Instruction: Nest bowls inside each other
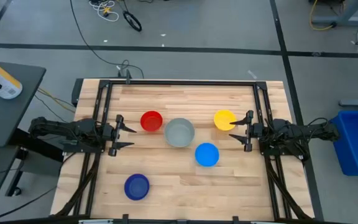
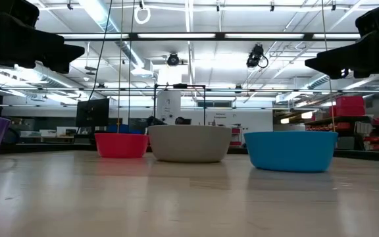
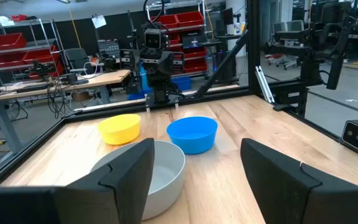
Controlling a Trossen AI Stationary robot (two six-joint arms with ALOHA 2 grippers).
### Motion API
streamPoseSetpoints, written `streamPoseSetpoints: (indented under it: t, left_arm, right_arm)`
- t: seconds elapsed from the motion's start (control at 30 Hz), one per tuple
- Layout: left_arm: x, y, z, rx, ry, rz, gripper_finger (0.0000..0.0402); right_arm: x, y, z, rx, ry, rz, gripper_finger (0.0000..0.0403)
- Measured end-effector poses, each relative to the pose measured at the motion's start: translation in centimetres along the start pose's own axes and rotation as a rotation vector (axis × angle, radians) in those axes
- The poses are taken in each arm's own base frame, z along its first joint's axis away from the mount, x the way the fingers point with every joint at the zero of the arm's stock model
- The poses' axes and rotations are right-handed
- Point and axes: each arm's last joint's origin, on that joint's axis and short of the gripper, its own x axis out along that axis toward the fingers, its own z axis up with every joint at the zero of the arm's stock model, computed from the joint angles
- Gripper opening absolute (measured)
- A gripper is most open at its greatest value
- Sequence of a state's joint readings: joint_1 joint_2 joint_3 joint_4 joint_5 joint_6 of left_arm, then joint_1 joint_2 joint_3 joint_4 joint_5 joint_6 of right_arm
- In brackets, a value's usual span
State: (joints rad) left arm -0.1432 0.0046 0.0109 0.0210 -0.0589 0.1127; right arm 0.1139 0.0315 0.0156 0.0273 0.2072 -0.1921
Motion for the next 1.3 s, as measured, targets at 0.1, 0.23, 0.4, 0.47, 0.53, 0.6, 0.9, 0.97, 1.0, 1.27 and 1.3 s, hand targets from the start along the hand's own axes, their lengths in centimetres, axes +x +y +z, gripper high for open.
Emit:
streamPoseSetpoints:
  t: [0.1,0.23,0.4,0.47,0.53,0.6,0.9,0.97,1.0,1.27,1.3]
  left_arm:
    - [0.00,0.00,-0.01,0.000,0.000,0.000,0.0247]
    - [0.00,0.00,-0.01,0.000,0.000,0.000,0.0247]
    - [0.00,0.00,-0.01,0.000,0.000,0.000,0.0247]
    - [0.00,0.00,0.00,0.000,0.000,0.000,0.0247]
    - [0.00,0.00,0.00,0.000,0.000,0.000,0.0247]
    - [0.00,0.00,-0.01,0.000,0.000,0.000,0.0247]
    - [0.00,0.00,-0.01,0.000,0.000,0.000,0.0247]
    - [0.00,0.00,0.00,0.000,0.000,0.000,0.0247]
    - [0.00,0.00,-0.01,0.000,0.000,0.000,0.0247]
    - [0.00,0.00,-0.01,0.000,0.000,0.000,0.0247]
    - [0.00,0.00,0.00,0.000,0.000,0.000,0.0247]
  right_arm:
    - [0.00,-0.01,0.01,0.000,0.000,0.000,0.0240]
    - [0.00,0.00,0.01,0.000,0.000,0.000,0.0232]
    - [0.00,0.00,0.01,0.000,0.000,0.000,0.0225]
    - [0.00,0.00,0.01,0.000,0.000,0.000,0.0222]
    - [0.00,0.00,0.01,0.000,0.000,0.000,0.0219]
    - [0.00,0.00,0.00,0.000,0.000,0.000,0.0216]
    - [0.00,0.00,0.00,0.000,0.000,0.000,0.0201]
    - [0.00,0.00,0.00,0.000,0.000,0.000,0.0198]
    - [0.00,0.00,0.00,0.000,0.000,0.000,0.0196]
    - [0.00,0.00,0.00,0.000,0.000,0.000,0.0182]
    - [0.00,0.00,0.01,0.000,0.000,0.000,0.0181]
